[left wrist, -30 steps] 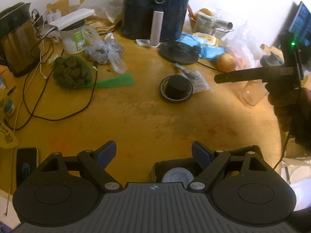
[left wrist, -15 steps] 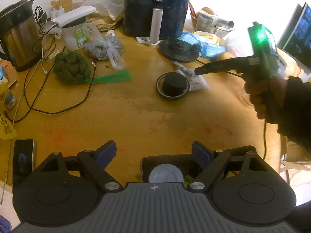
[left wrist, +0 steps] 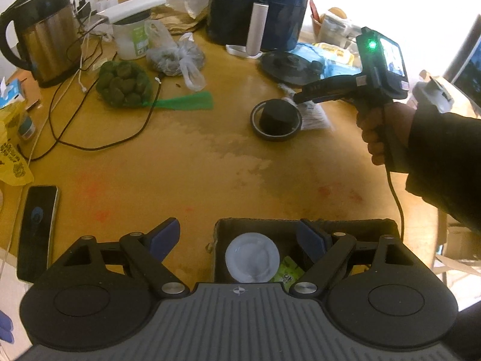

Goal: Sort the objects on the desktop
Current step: 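Grasp the grey-white marbled stick beside the cotton swab bag with the right tool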

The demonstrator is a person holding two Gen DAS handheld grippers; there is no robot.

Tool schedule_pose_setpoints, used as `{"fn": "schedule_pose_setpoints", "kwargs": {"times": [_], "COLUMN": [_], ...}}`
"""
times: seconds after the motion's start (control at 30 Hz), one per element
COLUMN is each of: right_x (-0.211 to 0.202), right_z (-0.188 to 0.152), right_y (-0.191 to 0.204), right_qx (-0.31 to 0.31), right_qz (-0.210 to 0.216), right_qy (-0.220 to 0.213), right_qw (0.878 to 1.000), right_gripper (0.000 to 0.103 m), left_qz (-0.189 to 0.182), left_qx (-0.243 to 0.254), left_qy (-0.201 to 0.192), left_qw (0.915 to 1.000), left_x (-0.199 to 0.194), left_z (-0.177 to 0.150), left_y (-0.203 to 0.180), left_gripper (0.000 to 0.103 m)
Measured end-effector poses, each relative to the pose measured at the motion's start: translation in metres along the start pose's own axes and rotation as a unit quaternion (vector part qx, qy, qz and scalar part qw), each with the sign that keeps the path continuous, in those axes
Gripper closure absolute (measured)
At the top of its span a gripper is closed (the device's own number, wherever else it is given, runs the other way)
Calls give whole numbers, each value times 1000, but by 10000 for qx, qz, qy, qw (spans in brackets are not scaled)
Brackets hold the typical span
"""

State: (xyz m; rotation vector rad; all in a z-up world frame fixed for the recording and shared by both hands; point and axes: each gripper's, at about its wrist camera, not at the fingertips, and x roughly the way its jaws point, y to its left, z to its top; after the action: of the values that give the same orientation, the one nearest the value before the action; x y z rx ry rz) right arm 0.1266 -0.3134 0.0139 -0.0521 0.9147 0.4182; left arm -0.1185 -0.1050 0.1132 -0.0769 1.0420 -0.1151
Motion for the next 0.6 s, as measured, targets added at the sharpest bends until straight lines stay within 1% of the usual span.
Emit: {"fn": "schedule_pose_setpoints", "kwargs": {"times": [0.03, 0.07, 0.1, 0.17, 0.4, 0.6], "right_x": [3, 6, 9, 13, 5, -24], "right_z": [0, 1, 1, 2, 5, 0], "right_y": [0, 1, 2, 3, 2, -2], "right_qx": [-26, -61, -87, -150, -212, -80], "right_qz": [3, -2, -13, -43, -121, -31], "right_qy": [25, 70, 114, 166, 120, 21], "right_qw": [10000, 10000, 9999, 9997, 9996, 10000], "right_gripper": [66, 71, 81, 86, 86, 86], "left_qz": [8, 14, 20, 29, 17, -37], "left_qx": [-24, -44, -62, -93, -156, -81], "left_qy": [-7, -13, -22, -29, -15, -137], "left_qw": [10000, 10000, 10000, 9999, 9999, 9999], "left_x": [-1, -2, -3, -4, -4, -5], "left_z": [-1, -1, -1, -2, -4, 2], "left_y": [0, 0, 0, 0, 4, 6], "left_gripper": [18, 18, 18, 18, 18, 18]}}
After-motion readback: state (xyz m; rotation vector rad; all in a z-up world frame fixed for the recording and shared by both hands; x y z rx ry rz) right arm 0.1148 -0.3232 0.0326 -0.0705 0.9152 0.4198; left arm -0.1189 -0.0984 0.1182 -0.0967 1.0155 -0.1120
